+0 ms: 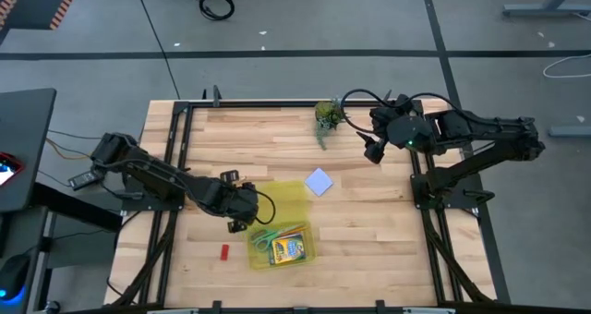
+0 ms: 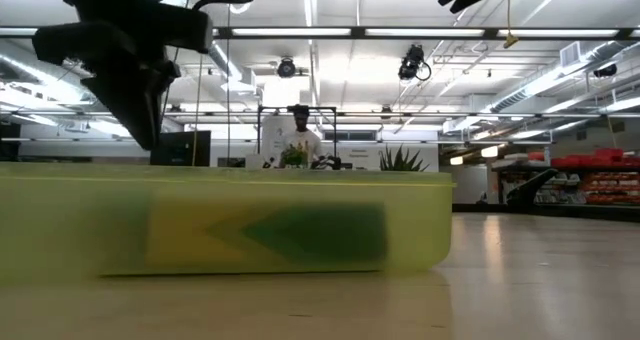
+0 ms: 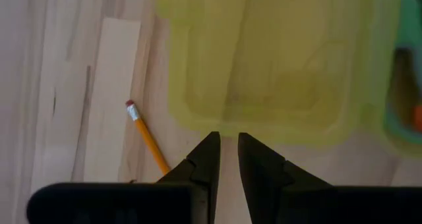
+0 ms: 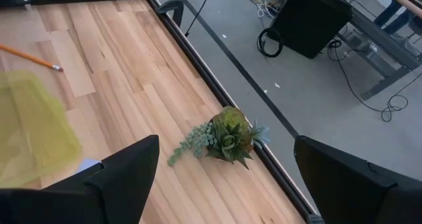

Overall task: Pack school essentials
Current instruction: Put the orange pencil into the yellow supply box

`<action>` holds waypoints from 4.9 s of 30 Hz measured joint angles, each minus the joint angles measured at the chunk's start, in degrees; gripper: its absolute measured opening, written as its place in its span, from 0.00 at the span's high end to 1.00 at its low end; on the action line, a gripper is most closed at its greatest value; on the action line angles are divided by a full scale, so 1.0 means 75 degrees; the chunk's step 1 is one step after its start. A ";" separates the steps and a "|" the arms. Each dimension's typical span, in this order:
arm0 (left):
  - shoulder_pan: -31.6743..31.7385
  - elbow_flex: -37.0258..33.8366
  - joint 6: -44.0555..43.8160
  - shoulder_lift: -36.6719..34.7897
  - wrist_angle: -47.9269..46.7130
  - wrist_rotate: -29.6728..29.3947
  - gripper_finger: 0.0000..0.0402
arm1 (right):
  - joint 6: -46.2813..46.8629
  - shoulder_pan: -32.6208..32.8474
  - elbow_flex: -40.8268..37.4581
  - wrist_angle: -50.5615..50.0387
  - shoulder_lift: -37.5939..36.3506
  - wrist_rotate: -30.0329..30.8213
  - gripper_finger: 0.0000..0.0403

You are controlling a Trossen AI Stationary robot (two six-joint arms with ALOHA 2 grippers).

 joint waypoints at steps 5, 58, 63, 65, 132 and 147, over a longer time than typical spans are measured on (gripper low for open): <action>0.0056 -0.0470 -0.0024 -0.0379 0.0052 0.0000 0.86 | 0.0031 -0.0115 0.0000 0.0003 -0.0003 0.0003 0.11; 0.4476 -0.3654 -0.0646 -0.2956 0.0969 0.2844 0.65 | 0.0884 -0.0263 0.0000 0.0064 0.0000 0.0099 0.11; 0.4480 -0.3654 -0.0662 -0.2956 0.1078 0.3080 0.58 | 0.0858 -0.0263 0.0000 0.0064 0.0000 0.0146 0.11; 0.4390 -0.3654 -0.0706 -0.2956 0.1097 0.3076 0.57 | 0.0858 -0.0263 0.0000 0.0064 0.0000 0.0165 0.11; 0.2819 -0.3657 -0.1102 -0.1129 0.3250 0.1905 0.99 | 0.0969 -0.0263 0.0000 0.0058 0.0000 0.0204 0.11; 0.3272 -0.3017 -0.0905 -0.1237 0.2797 0.2011 0.99 | 0.0966 -0.0260 0.0000 0.0055 0.0000 0.0199 0.11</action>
